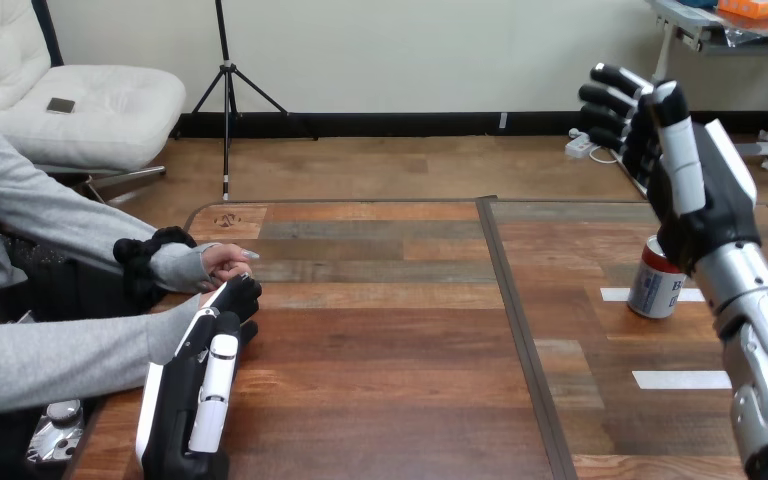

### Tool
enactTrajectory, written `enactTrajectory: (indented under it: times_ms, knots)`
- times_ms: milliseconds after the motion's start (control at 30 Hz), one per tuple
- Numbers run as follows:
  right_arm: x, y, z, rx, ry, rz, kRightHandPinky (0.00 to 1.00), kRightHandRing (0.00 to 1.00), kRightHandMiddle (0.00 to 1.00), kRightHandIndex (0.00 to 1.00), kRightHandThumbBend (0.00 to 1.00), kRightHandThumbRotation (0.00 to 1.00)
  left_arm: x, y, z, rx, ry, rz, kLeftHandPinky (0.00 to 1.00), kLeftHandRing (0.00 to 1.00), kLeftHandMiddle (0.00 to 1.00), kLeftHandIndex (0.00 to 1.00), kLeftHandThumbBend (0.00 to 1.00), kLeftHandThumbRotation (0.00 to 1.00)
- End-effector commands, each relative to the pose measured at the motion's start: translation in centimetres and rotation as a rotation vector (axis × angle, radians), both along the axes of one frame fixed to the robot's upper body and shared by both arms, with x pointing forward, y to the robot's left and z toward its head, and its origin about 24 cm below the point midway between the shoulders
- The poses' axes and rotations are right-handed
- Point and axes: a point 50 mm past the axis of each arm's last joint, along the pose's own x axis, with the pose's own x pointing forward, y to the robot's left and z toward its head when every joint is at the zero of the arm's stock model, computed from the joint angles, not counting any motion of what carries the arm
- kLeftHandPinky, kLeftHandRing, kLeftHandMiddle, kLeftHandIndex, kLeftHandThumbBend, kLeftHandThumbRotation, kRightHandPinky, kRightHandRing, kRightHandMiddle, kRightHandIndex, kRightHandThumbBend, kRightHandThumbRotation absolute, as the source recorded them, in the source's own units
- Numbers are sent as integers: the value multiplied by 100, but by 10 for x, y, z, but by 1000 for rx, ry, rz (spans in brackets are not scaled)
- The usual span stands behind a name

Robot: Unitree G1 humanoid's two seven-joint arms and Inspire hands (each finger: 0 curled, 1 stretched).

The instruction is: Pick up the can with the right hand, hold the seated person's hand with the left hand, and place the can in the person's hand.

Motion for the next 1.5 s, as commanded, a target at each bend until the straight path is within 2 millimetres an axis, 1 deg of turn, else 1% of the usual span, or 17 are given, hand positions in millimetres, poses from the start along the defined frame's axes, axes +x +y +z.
enactTrajectory:
  times_ms: [0,267,667,967,1100,1333,1467]
  knots:
    - [14,-7,30,-23,-81,-22,92,90,89,89,93,99,16,1,15,29,-91,-12,87,89,86,84,49,90]
    - [20,-17,38,-55,-79,-69,90,90,89,89,96,98,15,1,14,24,-86,-13,86,88,85,84,47,91]
    - [27,-34,44,-79,-45,-133,86,89,87,87,89,95,15,1,14,31,-86,-26,87,89,85,84,43,92]
    - [31,-46,46,-86,7,-191,86,89,87,86,90,91,14,3,13,37,-76,-50,90,91,87,85,43,94]
    - [32,-49,45,-87,25,-207,88,90,87,86,89,89,13,4,13,37,-71,-51,92,92,87,85,45,94]
    - [33,-54,43,-91,58,-240,90,91,89,87,88,88,11,5,14,28,-86,-54,94,93,88,85,49,93]
    - [33,-56,41,-85,77,-265,90,90,89,88,89,87,10,7,16,60,-102,-66,95,93,88,85,51,93]
